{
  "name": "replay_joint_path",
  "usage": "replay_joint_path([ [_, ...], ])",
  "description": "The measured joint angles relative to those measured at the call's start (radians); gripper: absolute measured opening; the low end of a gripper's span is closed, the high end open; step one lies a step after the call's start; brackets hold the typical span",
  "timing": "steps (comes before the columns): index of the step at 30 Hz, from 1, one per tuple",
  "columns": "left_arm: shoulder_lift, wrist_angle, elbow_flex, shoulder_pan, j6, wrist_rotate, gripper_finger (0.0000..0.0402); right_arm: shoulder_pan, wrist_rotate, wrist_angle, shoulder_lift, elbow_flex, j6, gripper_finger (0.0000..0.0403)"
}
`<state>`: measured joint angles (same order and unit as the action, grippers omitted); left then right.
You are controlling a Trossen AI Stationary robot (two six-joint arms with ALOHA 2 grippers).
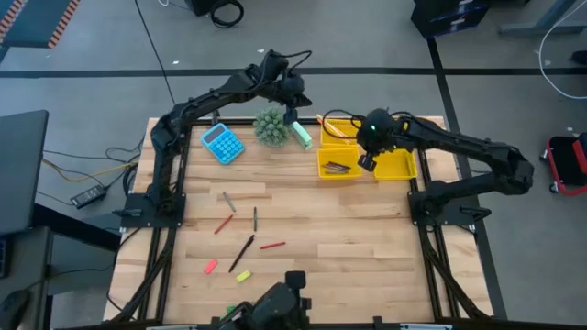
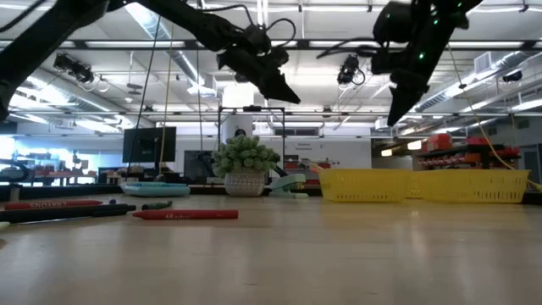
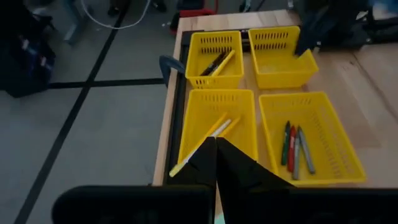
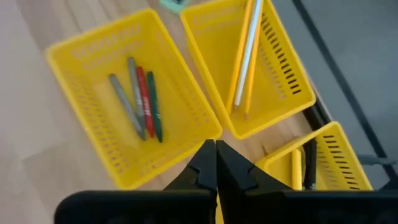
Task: Sort crayons/erasers/pens/pencils in bins
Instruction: Adjust the top left yellow bin
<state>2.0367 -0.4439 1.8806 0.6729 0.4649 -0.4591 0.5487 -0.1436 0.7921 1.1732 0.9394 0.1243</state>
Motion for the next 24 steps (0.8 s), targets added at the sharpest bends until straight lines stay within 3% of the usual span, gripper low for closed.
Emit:
replay_joint_path([
  [7,-0.228,0.361,-0.345,-0.002,-0.154,0.008,0.0015,0.099,0.042,-0.051,0.178,0.0,0.117,0.0006],
  [11,-0.341,0.535,-0.509,-0.015,-0.231,0.012,0.0021,0.15,0.019,-0.094,0.238,0.0,0.078,0.0006],
  [16,-0.441,0.553,-0.617,-0.03,-0.268,0.012,0.0014,0.221,0.027,-0.14,0.262,0.03,0.013,0.0006],
  [20,-0.504,0.555,-0.681,-0.056,-0.272,0.014,0.0012,0.273,0.098,-0.178,0.289,0.052,-0.057,0.0006],
  [24,-0.539,0.551,-0.735,-0.089,-0.272,0.019,0.0019,0.297,0.071,-0.174,0.334,0.054,-0.043,0.0006],
])
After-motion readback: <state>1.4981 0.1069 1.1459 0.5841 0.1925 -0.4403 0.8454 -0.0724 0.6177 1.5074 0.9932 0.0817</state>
